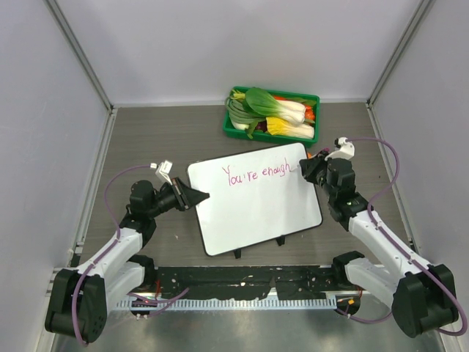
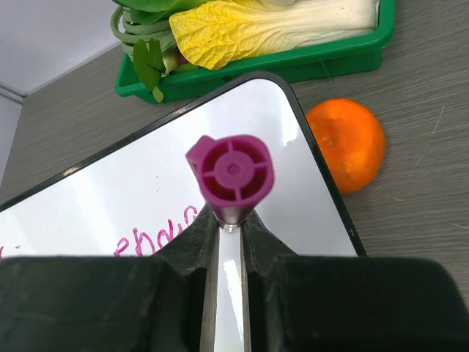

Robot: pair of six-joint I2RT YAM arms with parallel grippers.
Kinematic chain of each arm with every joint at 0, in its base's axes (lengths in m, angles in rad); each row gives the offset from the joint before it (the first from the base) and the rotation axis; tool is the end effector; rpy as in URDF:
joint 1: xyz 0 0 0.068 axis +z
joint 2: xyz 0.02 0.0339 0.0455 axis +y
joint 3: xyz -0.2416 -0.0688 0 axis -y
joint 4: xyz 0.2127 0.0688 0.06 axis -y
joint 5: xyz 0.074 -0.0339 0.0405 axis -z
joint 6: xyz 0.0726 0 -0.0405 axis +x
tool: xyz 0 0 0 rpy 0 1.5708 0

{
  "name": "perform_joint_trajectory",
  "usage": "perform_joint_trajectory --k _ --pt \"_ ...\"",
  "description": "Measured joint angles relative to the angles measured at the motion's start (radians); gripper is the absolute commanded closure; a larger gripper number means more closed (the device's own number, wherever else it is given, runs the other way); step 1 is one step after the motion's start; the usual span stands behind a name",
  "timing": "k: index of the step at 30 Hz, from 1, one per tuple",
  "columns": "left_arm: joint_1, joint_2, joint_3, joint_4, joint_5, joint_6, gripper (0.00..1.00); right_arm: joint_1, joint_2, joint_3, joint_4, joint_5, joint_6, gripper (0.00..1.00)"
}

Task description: Write a sentence on the whiteboard

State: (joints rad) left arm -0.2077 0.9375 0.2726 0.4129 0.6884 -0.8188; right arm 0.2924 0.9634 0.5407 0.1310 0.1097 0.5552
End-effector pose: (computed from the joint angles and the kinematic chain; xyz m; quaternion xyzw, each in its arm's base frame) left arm 0.1934 -0.0879 0.1918 -0.0267 0.7717 -0.5155 0.3714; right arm 0.2328 0.0618 0.2373 0.1374 0.7900 0.2050 0.5613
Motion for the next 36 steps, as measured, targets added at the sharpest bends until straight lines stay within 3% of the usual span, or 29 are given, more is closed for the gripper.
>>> perform_joint_trajectory --k 12,36 --pt "-0.001 0.000 0.000 0.000 0.000 0.000 1.00 0.000 -0.074 0.018 -0.007 0.039 0.000 0.99" --pt "-0.001 0.000 0.000 -0.001 -0.003 0.000 1.00 -0.002 0.054 0.034 0.022 0.072 0.000 0.99"
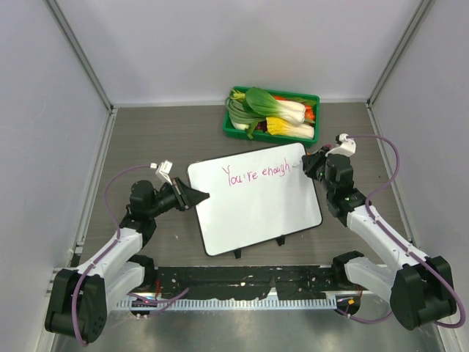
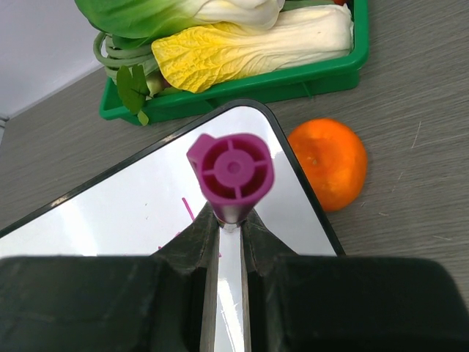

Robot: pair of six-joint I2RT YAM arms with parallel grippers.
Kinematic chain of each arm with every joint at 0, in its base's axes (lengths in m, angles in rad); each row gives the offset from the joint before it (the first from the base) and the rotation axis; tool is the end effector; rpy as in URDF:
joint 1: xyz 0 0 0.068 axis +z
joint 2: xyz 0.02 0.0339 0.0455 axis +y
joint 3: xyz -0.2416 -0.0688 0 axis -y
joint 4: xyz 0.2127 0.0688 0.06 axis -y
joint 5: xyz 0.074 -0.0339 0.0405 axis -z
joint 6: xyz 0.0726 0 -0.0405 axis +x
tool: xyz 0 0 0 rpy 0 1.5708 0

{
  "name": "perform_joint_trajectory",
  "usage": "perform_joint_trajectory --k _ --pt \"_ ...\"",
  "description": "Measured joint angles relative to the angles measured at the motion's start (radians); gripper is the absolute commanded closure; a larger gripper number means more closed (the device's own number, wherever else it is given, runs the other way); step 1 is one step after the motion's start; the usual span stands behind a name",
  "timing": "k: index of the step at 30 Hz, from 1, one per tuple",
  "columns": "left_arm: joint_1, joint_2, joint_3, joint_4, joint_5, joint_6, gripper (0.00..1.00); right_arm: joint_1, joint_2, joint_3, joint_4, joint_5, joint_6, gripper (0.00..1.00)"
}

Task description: Write a sentence on the whiteboard

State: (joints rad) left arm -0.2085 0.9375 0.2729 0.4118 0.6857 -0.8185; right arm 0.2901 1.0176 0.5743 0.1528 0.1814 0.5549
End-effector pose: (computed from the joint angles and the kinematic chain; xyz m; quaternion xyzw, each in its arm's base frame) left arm 0.1935 -0.0879 0.1917 -0.0272 0.7720 -0.5148 0.3718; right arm 0.2435 0.0590 0.2404 0.1591 0.7846 0.1777 0.5723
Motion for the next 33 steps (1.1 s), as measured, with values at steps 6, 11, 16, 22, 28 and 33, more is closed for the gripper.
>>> perform_joint_trajectory --k 6,11,16,22,28,33 --pt "0.000 0.000 0.000 0.000 0.000 0.000 1.00 0.000 -0.008 0.000 -0.010 -0.010 -0.003 0.99" --pt "-0.001 0.000 0.000 0.000 0.000 0.000 1.00 0.000 -0.029 0.000 -0.043 -0.027 -0.011 0.99" --pt "-0.001 0.000 0.000 0.000 0.000 0.000 1.00 0.000 -0.042 -0.001 -0.078 -0.058 -0.026 0.99" --pt "-0.001 0.000 0.000 0.000 0.000 0.000 1.00 0.000 -0.126 -0.001 -0.146 -0.117 -0.022 0.99" --pt "-0.001 -0.002 0.000 -0.002 0.000 0.000 1.00 0.000 -0.286 0.037 -0.169 -0.149 -0.001 0.99" --pt "-0.001 -0.003 0.000 -0.002 0.000 0.000 1.00 0.000 -0.306 0.068 -0.170 -0.167 0.005 0.99"
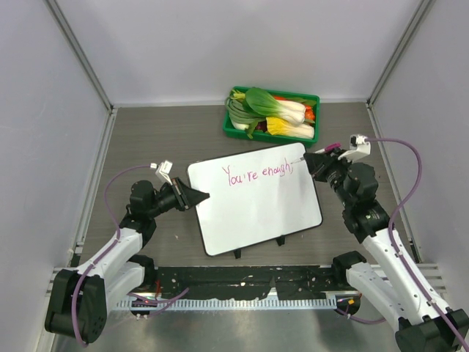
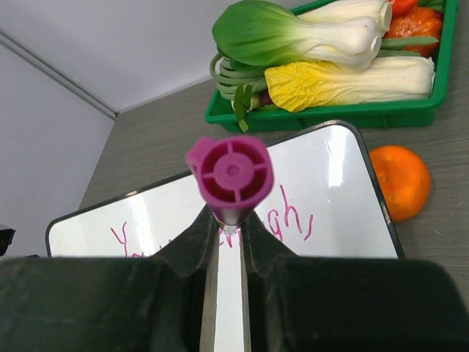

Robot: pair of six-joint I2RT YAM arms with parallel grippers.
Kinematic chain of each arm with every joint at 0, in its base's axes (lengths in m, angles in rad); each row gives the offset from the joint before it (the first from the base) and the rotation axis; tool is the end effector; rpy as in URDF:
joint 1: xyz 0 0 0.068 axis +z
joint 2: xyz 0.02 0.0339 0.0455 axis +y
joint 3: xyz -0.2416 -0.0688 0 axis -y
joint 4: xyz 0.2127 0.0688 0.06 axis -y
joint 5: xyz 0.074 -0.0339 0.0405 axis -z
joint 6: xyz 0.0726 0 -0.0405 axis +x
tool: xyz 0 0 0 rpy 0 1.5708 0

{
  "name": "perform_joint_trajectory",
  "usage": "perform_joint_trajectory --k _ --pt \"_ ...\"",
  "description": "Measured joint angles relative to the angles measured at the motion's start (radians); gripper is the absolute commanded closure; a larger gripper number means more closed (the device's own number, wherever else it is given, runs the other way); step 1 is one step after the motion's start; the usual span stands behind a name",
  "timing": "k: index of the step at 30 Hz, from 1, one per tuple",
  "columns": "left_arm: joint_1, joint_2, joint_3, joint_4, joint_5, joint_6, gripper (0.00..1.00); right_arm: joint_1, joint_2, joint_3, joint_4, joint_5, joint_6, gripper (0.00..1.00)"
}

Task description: Write a sentence on the whiteboard

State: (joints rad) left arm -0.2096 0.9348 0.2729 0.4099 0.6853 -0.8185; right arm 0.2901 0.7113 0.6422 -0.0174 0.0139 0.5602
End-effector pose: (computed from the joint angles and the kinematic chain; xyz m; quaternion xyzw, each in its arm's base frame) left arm 0.1932 -0.0881 0.1920 -0.0268 0.7719 -0.5150 0.3719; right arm 0.1913 0.0561 0.3037 0.1039 0.7297 0.2741 0.6178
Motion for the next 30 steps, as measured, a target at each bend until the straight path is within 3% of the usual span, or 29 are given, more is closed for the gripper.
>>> perform_joint_trajectory --k 30 --pt "0.000 -0.002 0.000 -0.001 -0.001 0.000 1.00 0.000 0.003 -0.064 -0.036 -0.109 -0.028 0.99"
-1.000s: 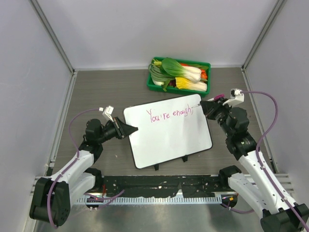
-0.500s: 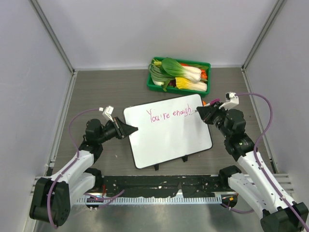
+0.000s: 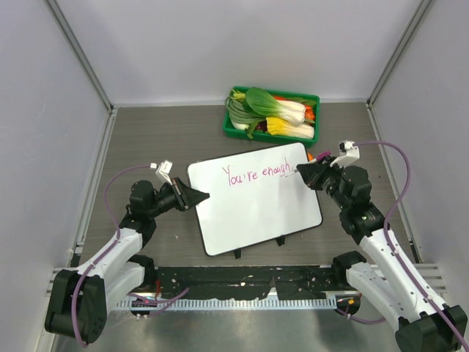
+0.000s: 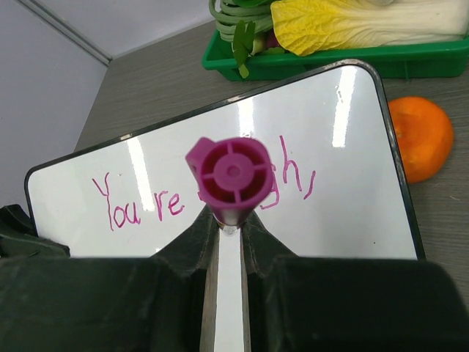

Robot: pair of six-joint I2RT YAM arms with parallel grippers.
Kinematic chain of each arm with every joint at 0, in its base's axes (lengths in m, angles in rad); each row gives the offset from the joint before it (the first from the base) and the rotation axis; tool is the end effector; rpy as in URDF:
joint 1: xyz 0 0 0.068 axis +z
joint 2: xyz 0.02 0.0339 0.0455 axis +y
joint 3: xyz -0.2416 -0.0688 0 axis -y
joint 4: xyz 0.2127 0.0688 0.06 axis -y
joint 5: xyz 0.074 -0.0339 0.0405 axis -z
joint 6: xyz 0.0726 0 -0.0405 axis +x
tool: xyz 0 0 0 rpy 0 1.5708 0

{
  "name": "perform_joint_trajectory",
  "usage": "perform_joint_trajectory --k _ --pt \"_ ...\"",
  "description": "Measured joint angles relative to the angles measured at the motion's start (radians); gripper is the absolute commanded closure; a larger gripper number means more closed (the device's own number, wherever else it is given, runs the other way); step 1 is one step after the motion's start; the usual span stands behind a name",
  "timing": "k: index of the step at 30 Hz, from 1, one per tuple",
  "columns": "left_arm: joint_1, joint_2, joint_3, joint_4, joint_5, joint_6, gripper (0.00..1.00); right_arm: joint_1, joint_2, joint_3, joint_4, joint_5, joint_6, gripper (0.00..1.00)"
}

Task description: Write a sentence on the whiteboard

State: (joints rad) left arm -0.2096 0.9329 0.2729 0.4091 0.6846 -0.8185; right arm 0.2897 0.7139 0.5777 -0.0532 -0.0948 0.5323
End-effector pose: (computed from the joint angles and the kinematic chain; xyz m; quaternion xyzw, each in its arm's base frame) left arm 0.1930 -0.0880 0.1922 -0.0268 0.7717 -0.5149 0.3725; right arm 0.1896 0.0637 0.2747 0.0632 0.7679 0.2877 0.5688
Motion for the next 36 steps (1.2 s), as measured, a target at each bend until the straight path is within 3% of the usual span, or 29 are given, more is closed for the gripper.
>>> perform_joint_trajectory --k 13,27,36 --pt "-0.001 0.000 0.000 0.000 -0.001 0.000 1.00 0.046 0.041 -0.015 0.014 -0.010 -0.002 0.99" --pt "-0.002 0.000 0.000 0.000 -0.002 0.000 1.00 0.453 0.152 0.049 0.062 0.219 -0.006 0.99" --pt "-0.003 0.000 0.000 0.001 -0.003 0.000 1.00 0.500 0.190 0.056 0.100 0.277 -0.005 0.99"
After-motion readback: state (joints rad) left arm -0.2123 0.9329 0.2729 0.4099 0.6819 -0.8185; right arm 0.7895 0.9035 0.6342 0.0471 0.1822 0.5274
